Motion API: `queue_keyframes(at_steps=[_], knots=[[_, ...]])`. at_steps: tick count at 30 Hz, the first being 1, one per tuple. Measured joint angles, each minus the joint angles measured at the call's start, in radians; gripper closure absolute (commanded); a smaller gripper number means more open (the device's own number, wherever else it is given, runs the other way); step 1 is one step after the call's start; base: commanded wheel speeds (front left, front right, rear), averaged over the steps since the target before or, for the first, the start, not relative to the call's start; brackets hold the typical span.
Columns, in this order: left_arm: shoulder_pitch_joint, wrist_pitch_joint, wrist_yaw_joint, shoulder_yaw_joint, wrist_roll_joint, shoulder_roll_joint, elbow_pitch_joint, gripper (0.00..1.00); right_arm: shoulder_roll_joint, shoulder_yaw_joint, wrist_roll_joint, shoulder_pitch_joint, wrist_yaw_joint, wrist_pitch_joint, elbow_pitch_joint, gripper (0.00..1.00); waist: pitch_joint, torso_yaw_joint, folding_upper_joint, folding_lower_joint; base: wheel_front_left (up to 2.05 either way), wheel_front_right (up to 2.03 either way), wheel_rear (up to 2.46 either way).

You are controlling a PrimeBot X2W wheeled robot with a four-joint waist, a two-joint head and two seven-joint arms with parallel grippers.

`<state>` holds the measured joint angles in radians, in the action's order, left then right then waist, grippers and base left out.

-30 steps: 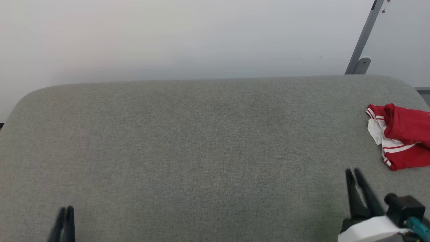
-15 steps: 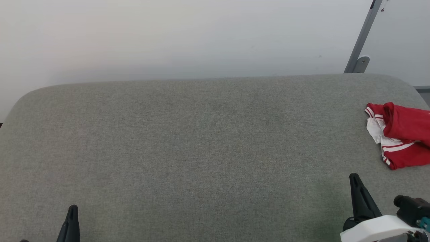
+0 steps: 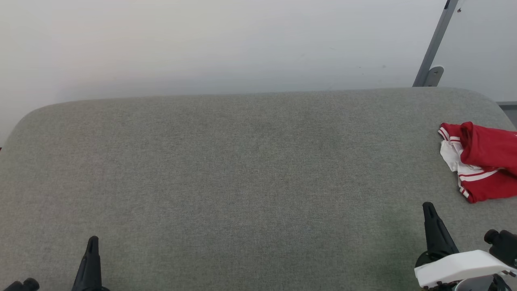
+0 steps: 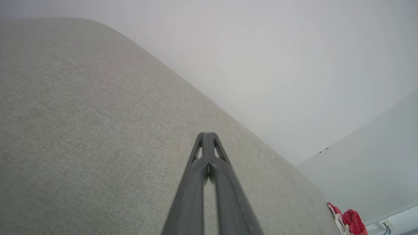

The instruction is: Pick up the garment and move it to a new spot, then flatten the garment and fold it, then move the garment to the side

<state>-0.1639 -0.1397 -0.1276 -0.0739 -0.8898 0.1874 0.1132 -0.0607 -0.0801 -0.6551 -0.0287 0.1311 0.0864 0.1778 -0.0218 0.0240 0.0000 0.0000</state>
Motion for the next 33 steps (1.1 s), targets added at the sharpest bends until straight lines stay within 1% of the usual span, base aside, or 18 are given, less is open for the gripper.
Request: queue_keyframes(at_steps=[15, 33], knots=[[0.057, 0.052, 0.000, -0.006, -0.163, -0.029, 0.028, 1.00, 0.002, -0.009, -0.206, 0.026, 0.000, -0.043, 0.017, 1.00, 0.004, -0.004, 0.0000, 0.0000, 0.00, 0.00, 0.00], [0.113, 0.106, 0.000, -0.013, -0.315, -0.057, 0.058, 1.00, 0.004, -0.016, -0.416, 0.058, 0.000, -0.087, 0.029, 1.00, 0.008, -0.008, 0.0000, 0.0001, 0.00, 0.00, 0.00]])
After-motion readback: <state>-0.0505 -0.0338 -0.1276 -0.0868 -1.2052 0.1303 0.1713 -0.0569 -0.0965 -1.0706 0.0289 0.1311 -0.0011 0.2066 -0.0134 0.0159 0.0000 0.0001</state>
